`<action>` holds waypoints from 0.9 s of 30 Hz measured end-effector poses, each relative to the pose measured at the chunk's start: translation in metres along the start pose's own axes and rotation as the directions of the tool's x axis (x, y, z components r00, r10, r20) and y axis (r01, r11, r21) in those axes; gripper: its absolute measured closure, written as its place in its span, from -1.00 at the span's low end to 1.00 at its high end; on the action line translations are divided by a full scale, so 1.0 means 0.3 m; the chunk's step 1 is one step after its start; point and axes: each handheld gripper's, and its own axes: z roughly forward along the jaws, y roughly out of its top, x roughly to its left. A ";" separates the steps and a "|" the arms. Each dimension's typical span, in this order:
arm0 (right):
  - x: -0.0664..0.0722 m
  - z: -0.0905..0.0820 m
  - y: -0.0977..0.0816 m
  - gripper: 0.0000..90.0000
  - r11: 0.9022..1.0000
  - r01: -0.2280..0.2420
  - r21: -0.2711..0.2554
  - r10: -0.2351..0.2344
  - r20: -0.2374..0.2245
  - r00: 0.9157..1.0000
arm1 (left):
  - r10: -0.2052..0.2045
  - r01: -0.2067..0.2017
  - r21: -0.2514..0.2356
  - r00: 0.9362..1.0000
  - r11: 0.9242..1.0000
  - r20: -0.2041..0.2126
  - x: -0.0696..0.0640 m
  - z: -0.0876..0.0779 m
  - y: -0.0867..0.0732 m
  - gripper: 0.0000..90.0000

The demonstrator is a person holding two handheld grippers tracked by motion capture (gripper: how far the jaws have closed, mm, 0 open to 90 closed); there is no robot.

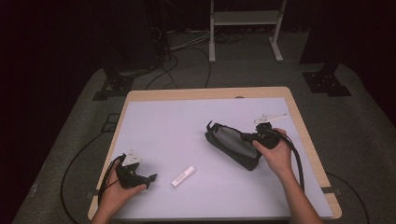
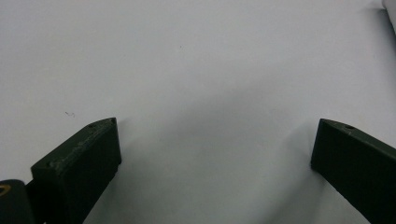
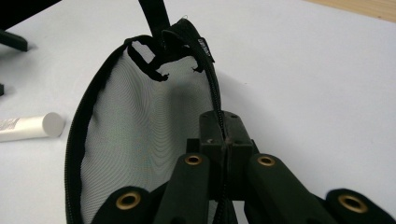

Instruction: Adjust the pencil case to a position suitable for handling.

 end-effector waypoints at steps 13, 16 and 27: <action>0.077 0.023 -0.005 0.95 0.998 0.053 0.038 -0.051 -0.062 0.997 | 0.000 0.000 0.000 1.000 1.000 0.000 0.000 0.000 0.000 -0.98; 0.085 0.025 -0.005 0.95 0.998 0.052 0.037 -0.049 -0.084 0.995 | 0.001 -0.001 -0.001 1.000 1.000 0.000 0.000 0.000 0.000 -0.98; 0.145 0.040 0.004 0.95 0.996 0.078 0.047 -0.070 -0.162 0.984 | 0.001 -0.001 -0.001 1.000 1.000 0.000 0.000 0.000 0.000 -0.98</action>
